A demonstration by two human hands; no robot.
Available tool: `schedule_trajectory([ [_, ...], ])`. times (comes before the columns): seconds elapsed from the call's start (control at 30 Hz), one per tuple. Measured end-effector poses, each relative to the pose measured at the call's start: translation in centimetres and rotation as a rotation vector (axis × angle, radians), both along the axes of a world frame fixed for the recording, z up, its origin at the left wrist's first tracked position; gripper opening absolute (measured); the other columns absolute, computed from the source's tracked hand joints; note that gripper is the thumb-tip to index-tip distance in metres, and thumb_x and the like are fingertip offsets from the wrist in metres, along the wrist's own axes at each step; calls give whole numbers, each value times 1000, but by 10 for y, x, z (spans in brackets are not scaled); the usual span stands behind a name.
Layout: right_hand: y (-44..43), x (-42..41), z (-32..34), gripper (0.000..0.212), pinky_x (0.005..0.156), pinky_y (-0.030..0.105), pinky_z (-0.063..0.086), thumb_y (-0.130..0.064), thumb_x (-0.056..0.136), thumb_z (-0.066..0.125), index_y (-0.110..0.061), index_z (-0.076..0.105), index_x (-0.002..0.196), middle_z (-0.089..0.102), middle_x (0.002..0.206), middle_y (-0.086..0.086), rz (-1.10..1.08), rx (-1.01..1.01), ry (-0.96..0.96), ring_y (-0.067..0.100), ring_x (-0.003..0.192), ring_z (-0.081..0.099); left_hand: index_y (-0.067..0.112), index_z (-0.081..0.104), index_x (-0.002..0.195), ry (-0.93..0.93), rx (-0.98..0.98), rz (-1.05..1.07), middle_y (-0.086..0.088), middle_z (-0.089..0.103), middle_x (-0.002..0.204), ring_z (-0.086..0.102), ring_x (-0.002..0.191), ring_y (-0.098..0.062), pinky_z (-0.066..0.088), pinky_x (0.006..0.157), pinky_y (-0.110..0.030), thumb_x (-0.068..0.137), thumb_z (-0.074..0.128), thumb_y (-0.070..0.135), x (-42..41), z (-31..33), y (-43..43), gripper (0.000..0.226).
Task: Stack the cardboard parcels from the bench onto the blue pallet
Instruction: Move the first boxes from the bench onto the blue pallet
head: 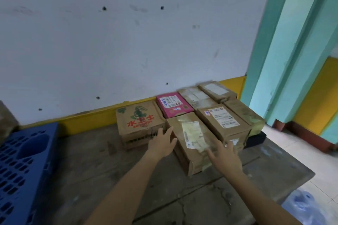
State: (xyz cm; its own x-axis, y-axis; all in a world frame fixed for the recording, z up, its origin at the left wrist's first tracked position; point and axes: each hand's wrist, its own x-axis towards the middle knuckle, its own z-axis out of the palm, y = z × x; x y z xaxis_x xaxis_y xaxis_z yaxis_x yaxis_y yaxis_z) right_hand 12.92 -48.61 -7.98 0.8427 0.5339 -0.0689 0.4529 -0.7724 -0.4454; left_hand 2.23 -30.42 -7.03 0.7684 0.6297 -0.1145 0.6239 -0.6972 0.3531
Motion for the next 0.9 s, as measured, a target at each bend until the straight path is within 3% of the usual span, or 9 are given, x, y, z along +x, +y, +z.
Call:
schedule_trajectory([
  [0.13,0,6,-13,58,106,45,33,-58,91,37,-31,25,142,18,146,15,-58,-25,56,37,134,26,34,11,149,12,0,-15,-12,10,156,37,133,-36,38,100,-46,98,28,47,28,-15,20,55],
  [0.33,14,1,-24,59,110,43,28,-55,92,38,-40,14,145,13,148,12,-155,111,239,36,137,21,38,9,149,24,-147,-29,-10,-1,159,26,140,-37,28,110,-50,95,30,55,67,-35,55,60],
  [0.5,14,-4,-24,63,107,39,33,-49,91,49,-41,19,145,22,141,13,-211,249,312,31,132,34,37,22,144,-153,-285,-12,-9,10,154,37,132,-34,39,105,-44,92,43,53,81,-48,72,59],
  [0.9,6,-40,-12,62,104,32,39,-44,87,57,-34,31,142,33,136,15,-246,222,105,30,127,41,40,27,141,-274,-254,40,-6,18,147,45,125,-29,46,93,-38,91,44,54,51,-49,54,54],
])
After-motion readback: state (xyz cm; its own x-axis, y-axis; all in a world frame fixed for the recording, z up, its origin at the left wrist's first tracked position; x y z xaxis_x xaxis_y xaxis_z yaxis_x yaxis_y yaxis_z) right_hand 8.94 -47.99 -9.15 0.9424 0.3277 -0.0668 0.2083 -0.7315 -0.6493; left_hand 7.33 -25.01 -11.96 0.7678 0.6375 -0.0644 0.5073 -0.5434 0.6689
